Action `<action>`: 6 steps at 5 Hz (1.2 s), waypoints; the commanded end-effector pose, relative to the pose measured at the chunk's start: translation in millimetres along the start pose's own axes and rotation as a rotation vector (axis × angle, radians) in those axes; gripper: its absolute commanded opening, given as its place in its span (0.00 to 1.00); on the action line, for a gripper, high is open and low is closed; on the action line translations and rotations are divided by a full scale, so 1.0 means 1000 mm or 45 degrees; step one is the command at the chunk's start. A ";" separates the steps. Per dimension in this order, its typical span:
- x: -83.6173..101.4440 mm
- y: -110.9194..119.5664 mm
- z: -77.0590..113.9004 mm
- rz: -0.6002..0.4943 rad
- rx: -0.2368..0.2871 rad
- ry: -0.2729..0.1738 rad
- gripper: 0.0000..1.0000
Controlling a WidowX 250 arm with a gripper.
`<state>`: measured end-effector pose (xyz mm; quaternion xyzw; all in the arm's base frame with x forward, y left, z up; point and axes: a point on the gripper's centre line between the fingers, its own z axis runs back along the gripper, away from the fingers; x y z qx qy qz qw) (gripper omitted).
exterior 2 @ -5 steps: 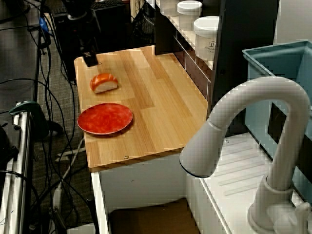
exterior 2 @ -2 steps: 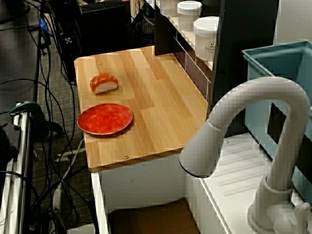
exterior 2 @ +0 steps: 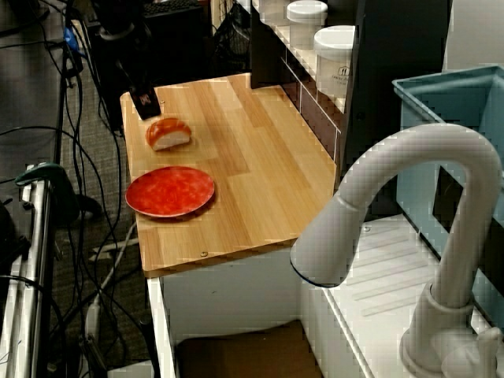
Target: Put the object on the plate
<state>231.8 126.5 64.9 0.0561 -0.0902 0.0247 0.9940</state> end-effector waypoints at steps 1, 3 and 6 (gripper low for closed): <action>0.022 -0.005 -0.007 0.042 -0.004 -0.027 1.00; 0.021 -0.006 -0.002 0.056 -0.021 -0.009 1.00; 0.019 -0.010 -0.010 0.043 0.002 0.008 1.00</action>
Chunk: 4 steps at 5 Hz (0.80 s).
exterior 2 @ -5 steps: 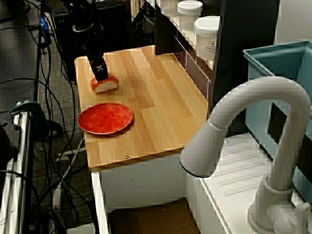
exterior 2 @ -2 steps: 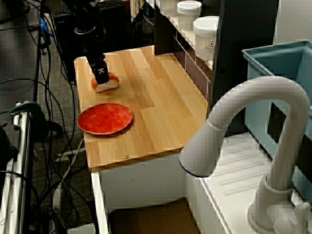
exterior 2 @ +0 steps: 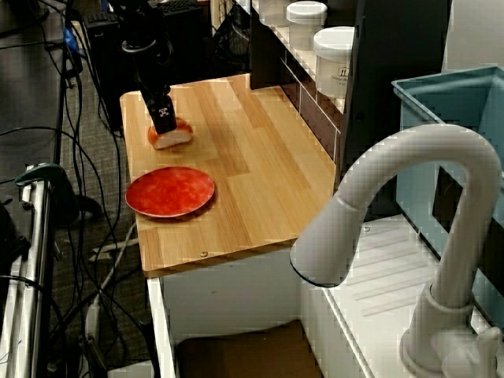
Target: Put the object on the plate
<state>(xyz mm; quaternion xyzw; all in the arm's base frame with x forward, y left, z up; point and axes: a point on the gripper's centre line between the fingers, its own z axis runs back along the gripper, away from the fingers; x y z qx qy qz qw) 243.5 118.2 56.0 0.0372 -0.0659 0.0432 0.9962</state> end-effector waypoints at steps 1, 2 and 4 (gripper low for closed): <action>0.010 -0.002 -0.009 0.002 0.055 -0.057 1.00; 0.009 -0.004 -0.018 -0.002 0.076 -0.045 1.00; 0.006 -0.005 -0.015 -0.053 0.042 -0.016 0.00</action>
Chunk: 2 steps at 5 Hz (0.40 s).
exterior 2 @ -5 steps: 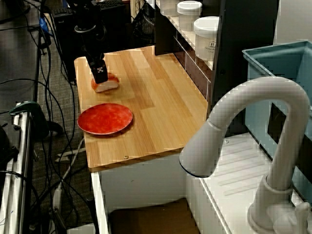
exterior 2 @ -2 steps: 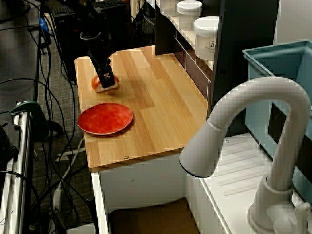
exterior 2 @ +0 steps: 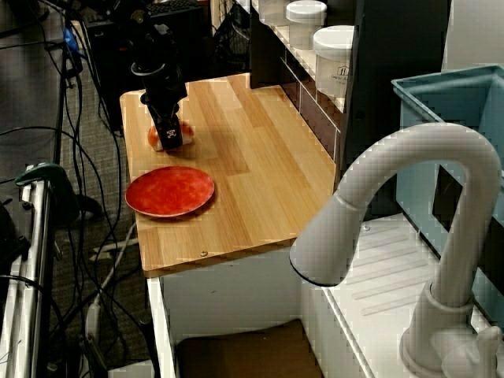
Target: Put the object on the plate
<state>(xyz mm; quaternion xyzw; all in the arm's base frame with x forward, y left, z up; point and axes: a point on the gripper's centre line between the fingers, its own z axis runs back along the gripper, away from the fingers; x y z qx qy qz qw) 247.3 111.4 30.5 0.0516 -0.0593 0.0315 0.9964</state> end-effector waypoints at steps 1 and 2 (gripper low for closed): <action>0.007 0.006 0.022 -0.039 -0.012 -0.021 0.00; 0.004 0.008 0.052 -0.065 -0.070 -0.042 0.00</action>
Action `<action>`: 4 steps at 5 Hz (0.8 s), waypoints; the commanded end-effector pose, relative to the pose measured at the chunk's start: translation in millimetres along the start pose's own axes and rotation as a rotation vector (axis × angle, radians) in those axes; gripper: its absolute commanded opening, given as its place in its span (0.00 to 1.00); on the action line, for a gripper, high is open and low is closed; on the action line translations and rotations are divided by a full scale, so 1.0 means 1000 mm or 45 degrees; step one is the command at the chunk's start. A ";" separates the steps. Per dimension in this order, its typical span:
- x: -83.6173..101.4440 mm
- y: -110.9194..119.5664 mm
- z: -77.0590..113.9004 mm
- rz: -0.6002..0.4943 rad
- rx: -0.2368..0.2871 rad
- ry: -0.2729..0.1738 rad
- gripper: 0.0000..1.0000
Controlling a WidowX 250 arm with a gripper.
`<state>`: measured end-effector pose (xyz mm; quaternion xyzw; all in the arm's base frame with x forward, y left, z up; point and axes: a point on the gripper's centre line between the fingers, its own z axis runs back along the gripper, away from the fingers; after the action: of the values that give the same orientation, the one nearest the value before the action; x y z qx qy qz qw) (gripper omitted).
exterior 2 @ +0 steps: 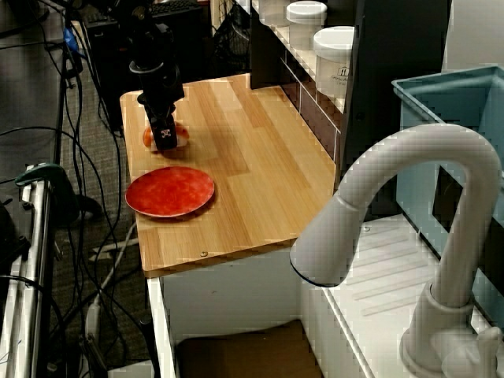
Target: Put the object on the plate
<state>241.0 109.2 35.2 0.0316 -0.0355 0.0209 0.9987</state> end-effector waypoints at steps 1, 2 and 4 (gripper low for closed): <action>-0.001 0.002 0.067 -0.097 -0.061 -0.139 0.00; -0.010 -0.011 0.084 -0.189 -0.093 -0.193 0.00; -0.020 -0.044 0.095 -0.235 -0.131 -0.270 0.00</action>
<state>214.0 55.7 119.0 -0.0215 -0.1269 -0.0773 0.9887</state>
